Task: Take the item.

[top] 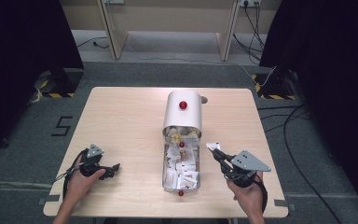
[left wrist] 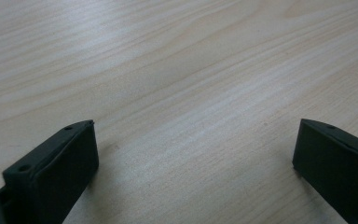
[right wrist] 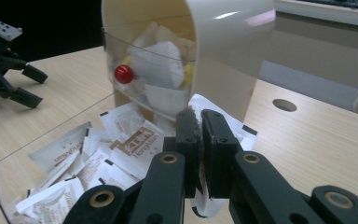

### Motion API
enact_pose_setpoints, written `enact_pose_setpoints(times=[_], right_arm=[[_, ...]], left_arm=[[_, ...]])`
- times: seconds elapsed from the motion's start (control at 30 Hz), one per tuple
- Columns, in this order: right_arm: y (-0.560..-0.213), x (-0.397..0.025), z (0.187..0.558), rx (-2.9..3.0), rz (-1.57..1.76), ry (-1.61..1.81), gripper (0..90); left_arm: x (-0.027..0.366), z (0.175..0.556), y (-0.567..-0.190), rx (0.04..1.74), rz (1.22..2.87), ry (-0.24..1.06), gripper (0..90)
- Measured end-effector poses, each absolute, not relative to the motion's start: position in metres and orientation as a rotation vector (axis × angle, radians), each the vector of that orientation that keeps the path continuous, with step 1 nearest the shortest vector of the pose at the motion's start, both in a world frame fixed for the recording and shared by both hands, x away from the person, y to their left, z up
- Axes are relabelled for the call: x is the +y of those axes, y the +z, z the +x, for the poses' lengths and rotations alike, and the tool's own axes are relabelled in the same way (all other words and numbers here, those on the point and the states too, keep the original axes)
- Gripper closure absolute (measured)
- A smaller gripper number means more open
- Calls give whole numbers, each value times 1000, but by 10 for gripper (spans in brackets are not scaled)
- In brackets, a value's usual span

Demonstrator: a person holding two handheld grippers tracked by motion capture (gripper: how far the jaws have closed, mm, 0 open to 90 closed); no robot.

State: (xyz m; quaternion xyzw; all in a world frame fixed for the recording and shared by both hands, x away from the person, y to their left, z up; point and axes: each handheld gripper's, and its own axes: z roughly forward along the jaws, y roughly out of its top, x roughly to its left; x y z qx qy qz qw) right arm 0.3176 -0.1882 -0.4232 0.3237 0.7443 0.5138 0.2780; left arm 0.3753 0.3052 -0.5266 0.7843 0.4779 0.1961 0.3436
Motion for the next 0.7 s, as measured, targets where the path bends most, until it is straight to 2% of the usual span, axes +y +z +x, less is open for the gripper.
enact_pose_setpoints(times=[0.7], right_arm=[[-433,-216,329,1954,976,1305,861]], left_arm=[[305,375,-527,1241,2038,509,0]])
